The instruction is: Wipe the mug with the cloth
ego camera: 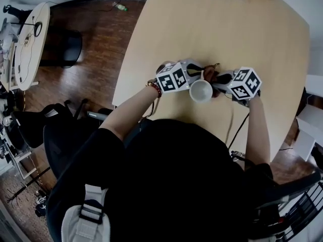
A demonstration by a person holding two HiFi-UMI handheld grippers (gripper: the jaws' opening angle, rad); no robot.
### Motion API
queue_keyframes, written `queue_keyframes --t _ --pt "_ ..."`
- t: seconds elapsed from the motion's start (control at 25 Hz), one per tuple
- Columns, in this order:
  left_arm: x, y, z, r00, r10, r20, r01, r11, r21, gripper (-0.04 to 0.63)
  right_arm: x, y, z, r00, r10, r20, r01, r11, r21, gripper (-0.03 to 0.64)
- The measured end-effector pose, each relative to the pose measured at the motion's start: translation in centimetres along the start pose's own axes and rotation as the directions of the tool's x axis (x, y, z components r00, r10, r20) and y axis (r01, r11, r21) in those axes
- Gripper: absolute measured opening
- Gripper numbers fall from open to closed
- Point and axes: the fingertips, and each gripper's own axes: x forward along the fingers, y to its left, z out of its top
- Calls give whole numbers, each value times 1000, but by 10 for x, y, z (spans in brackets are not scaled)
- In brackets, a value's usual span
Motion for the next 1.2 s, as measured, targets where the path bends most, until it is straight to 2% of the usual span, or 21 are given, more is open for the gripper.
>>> queue_keyframes --t 0.24,0.48,0.56,0.68,0.88,1.0,1.2 --pt "-4 1 -2 1000 19 1 -19 1000 -20 34 14 -9 -7 999 -53 -13 53 998 37 55" --pt "-9 0 -3 998 60 1 -60 997 -40 34 22 -17 -10 986 -157 -63 161 985 55 55" --pt "-12 1 -4 996 87 3 -87 995 -51 34 17 -14 -6 990 -139 -18 140 985 104 55" --pt "-19 5 -8 991 136 -2 -136 987 -84 34 1 -2 2 992 -76 104 57 983 176 55" --pt "-26 8 -13 980 197 -11 -197 969 -148 33 -31 21 14 957 0 290 -74 967 246 55" --pt "-27 9 -14 975 224 -2 -221 957 -190 32 -39 27 15 943 8 332 -101 959 266 55" --pt "-31 11 -16 965 261 9 -251 938 -239 32 -31 21 13 939 -6 343 -104 948 301 55"
